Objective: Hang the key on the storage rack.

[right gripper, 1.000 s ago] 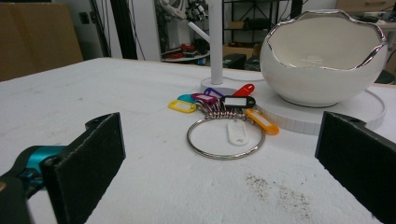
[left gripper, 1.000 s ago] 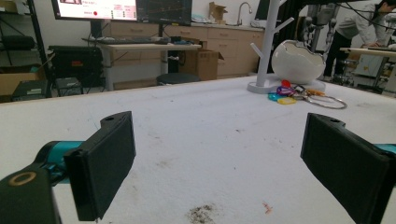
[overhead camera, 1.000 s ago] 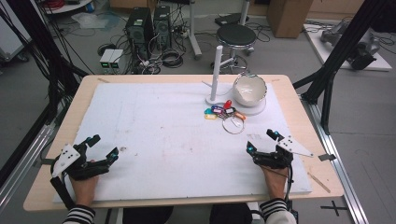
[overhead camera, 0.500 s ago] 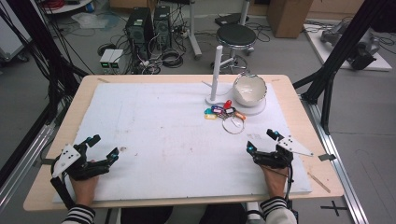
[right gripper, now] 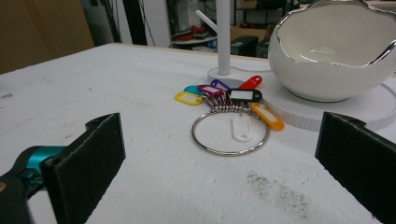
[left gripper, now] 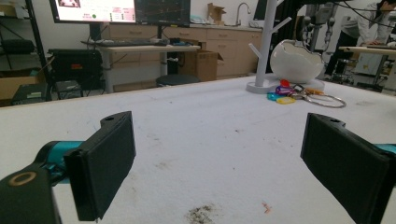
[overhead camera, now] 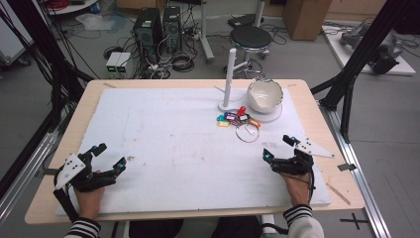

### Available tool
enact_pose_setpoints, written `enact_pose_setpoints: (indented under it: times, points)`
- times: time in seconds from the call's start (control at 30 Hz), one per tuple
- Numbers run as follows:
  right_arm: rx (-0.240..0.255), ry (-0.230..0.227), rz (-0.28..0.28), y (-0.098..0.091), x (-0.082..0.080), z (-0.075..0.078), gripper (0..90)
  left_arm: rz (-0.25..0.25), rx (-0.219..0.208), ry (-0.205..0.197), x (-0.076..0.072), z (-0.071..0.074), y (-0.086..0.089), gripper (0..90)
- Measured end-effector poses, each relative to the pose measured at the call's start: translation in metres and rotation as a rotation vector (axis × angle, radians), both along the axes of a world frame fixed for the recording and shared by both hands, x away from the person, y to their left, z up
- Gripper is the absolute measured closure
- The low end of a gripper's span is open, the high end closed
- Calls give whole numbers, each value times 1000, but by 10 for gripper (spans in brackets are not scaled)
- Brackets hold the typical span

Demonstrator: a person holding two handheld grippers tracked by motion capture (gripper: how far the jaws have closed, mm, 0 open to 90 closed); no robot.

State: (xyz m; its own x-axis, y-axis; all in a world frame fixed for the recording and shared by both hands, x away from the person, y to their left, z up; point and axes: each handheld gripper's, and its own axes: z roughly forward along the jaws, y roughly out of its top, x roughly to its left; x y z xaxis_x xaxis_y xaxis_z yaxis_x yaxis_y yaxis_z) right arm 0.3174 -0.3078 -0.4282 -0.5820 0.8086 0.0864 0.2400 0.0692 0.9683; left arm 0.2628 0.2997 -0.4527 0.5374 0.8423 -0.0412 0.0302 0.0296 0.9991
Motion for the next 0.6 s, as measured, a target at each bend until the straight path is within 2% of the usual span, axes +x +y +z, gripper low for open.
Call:
enact_pose_setpoints:
  times: [0.03,0.2,0.37,0.53,0.6]
  points:
    - [0,0,0,0,0,0,10,-1,1,0,0,0,0,106]
    - [-82,61,47,0,17,39,10,-3,4,-1,0,0,0,106]
    - [-176,109,98,9,36,66,10,-5,6,-1,0,0,1,106]
    - [-242,174,160,18,58,79,10,-3,3,-2,0,0,1,106]
    - [-273,218,191,23,66,82,10,-5,3,-1,0,0,1,106]
